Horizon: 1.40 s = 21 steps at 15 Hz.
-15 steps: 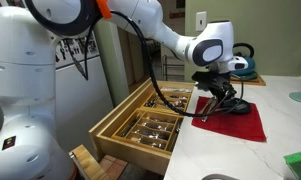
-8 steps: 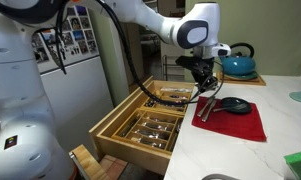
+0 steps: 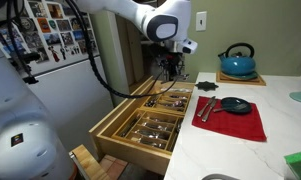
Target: Put the spoon into the drawer
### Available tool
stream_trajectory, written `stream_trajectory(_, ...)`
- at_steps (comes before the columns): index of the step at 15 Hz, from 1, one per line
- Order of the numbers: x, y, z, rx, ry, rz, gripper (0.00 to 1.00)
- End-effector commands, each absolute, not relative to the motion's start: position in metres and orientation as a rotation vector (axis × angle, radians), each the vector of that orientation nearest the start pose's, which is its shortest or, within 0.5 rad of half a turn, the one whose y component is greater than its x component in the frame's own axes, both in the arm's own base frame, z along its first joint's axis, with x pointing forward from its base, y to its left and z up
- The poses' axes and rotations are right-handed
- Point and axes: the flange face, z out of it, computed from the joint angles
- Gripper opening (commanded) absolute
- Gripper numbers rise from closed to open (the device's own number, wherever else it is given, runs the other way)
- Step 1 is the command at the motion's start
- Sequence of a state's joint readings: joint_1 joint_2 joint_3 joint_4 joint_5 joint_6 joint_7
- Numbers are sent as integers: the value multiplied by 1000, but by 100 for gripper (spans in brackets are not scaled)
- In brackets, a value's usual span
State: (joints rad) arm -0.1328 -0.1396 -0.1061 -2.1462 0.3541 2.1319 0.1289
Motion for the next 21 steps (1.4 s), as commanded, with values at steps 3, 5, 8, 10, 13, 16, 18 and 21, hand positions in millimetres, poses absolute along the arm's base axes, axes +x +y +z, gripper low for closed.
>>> stream_trajectory(3, 507, -53, 445, -2556, 764, -186, 1)
stream_trajectory(5, 511, -53, 450, -2579, 759, -172, 3)
stream_trajectory(8, 510, -44, 443, -2560, 716, -157, 3)
stream_trajectory(10, 509, -45, 443, -2560, 712, -158, 3)
stream_trajectory(13, 519, -41, 431, -2554, 737, -143, 1)
stream_trajectory(16, 534, -37, 406, -2520, 835, -151, 1)
stream_trajectory(18, 546, -31, 384, -2476, 922, -178, 1)
stream_trajectory(21, 566, -19, 354, -2378, 1064, -226, 1)
